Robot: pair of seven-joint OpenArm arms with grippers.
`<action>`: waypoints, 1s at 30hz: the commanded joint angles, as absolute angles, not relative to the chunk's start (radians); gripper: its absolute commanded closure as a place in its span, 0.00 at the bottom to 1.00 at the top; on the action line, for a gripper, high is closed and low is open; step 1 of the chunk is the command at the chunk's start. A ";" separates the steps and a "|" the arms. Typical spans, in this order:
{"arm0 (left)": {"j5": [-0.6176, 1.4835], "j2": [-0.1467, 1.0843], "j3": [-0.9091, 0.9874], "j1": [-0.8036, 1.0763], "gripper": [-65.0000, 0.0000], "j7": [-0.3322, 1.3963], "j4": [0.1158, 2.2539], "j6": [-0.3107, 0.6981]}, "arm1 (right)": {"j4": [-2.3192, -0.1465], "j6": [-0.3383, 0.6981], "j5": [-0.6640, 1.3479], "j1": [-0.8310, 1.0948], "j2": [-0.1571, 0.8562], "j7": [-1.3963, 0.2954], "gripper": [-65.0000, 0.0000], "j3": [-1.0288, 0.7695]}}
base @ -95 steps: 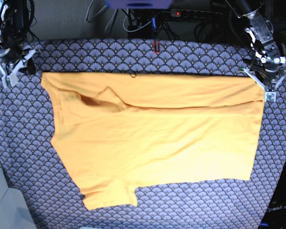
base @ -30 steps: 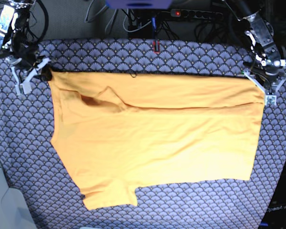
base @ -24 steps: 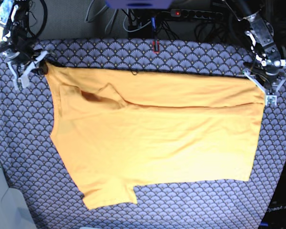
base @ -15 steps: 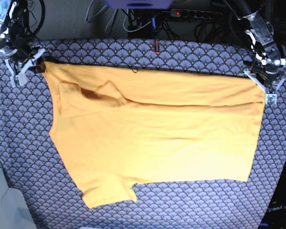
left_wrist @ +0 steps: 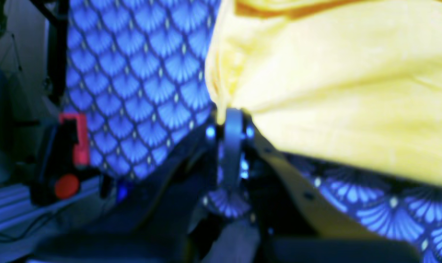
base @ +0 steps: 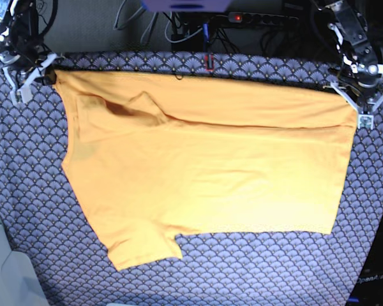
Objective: Fold the T-shirt properly
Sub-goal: 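Hold the edge corners and smooth the shirt taut with both grippers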
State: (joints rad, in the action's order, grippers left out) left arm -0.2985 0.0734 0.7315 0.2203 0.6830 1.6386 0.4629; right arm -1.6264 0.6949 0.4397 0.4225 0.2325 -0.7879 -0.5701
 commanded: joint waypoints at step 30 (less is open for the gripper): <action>-0.303 0.048 0.746 0.303 0.61 0.657 1.664 0.575 | -1.636 0.698 0.440 0.475 0.254 -0.740 0.65 -0.605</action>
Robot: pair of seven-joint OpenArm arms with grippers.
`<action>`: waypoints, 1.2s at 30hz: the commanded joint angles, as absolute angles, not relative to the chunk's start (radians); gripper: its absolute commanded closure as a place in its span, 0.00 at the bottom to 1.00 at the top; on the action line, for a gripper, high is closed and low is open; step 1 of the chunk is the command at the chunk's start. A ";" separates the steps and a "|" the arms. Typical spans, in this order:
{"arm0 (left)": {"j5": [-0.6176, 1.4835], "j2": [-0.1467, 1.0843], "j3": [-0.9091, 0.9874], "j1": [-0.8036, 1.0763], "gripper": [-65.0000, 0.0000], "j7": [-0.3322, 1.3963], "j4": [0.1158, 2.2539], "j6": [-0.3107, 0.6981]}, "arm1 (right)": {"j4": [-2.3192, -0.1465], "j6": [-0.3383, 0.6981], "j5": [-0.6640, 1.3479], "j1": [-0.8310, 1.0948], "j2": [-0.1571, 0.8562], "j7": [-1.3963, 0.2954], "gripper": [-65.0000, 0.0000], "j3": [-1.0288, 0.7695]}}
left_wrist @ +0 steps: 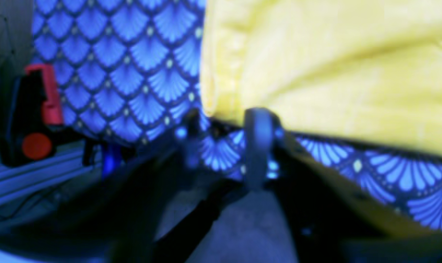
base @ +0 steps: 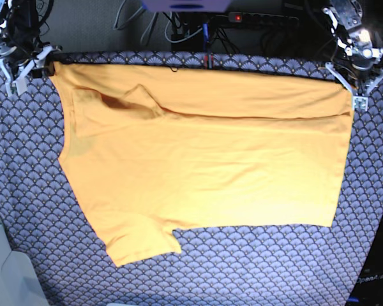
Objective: Fold the T-shirt properly
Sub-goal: 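Hold the edge corners and smooth the shirt taut with both grippers, then open both grippers and lift them off the shirt, then lower both grippers to the shirt's hem corners and grasp them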
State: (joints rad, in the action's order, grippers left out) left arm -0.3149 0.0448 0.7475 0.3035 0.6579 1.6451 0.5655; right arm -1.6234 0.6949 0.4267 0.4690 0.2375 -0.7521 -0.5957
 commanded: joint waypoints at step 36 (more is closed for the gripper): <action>-0.446 0.102 0.875 -0.166 0.40 0.671 1.653 0.698 | -1.322 0.698 -0.019 -0.265 0.418 -0.739 0.56 -0.552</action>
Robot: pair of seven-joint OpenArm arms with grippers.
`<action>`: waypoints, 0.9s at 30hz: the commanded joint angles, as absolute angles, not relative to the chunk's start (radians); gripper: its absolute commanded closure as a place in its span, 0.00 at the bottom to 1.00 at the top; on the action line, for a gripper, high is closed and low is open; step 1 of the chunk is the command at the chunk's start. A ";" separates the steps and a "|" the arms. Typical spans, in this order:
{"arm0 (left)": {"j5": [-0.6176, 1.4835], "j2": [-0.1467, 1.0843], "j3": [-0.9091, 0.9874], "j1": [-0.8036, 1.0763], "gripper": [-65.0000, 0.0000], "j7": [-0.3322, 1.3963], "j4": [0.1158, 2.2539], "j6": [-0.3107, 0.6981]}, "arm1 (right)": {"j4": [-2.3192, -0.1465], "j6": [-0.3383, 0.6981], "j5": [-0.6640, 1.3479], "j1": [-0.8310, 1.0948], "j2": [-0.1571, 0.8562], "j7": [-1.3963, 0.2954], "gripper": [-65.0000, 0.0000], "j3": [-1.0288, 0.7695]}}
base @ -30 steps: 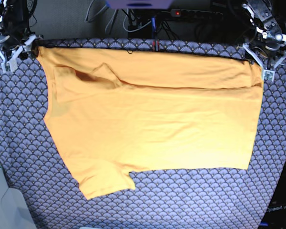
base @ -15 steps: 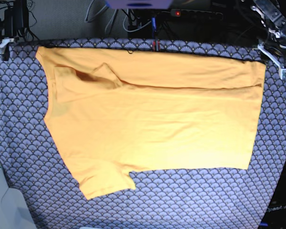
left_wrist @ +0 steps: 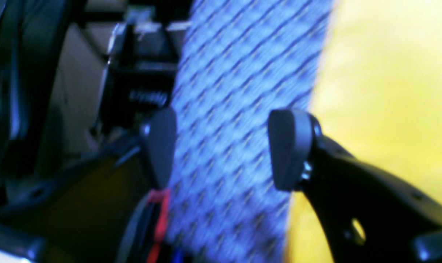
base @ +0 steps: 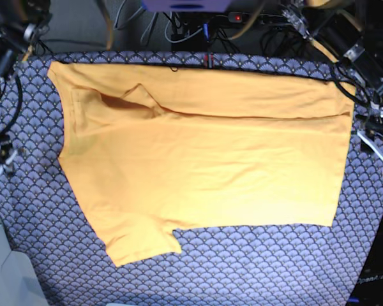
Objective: Fold the T-shirt properly
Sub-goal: 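Lower both grippers to the shirt's hem corners and grasp them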
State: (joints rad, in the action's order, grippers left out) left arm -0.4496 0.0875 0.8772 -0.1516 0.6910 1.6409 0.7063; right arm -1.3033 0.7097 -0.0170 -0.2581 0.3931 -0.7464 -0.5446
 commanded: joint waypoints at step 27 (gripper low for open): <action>-0.562 0.084 0.608 -0.565 0.40 0.602 1.121 0.608 | -0.328 0.698 -0.403 -0.783 0.294 -0.088 0.56 -0.443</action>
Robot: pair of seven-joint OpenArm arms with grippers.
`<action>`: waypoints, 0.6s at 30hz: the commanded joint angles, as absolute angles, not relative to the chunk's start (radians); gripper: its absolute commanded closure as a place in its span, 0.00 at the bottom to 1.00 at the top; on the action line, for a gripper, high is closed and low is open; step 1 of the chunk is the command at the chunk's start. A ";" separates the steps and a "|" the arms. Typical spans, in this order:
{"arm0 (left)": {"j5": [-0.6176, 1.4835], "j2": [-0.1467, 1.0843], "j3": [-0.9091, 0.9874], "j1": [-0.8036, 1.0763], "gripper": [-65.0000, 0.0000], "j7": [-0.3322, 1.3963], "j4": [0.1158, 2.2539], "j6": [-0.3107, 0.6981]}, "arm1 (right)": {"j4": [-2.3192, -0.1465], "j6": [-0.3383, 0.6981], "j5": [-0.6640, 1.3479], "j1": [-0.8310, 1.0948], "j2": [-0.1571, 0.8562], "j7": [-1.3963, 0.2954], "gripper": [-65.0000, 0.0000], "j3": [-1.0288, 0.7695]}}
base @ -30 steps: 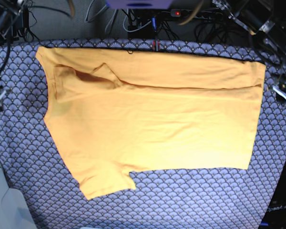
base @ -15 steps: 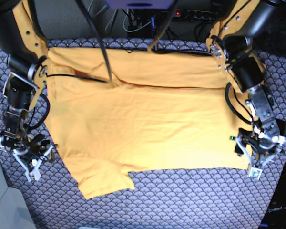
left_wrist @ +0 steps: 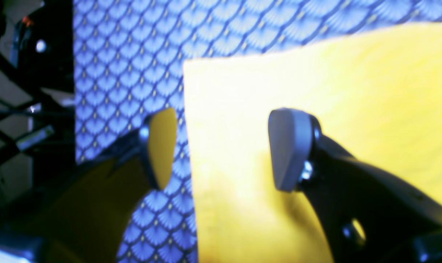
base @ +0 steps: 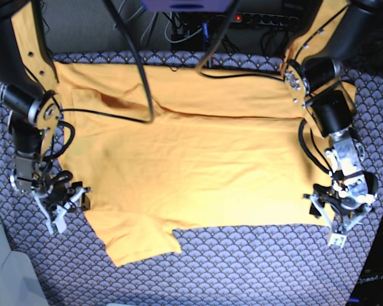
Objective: Fold the T-shirt properly
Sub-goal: 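Lower both grippers to the shirt's hem corners and grasp them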
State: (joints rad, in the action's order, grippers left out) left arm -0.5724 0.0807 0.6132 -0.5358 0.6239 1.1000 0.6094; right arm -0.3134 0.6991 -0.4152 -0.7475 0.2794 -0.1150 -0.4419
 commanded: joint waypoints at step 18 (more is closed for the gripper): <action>-0.561 0.084 0.610 -0.544 0.40 0.562 1.118 0.601 | -0.254 0.698 -0.397 -0.757 0.303 -0.058 1.00 -0.449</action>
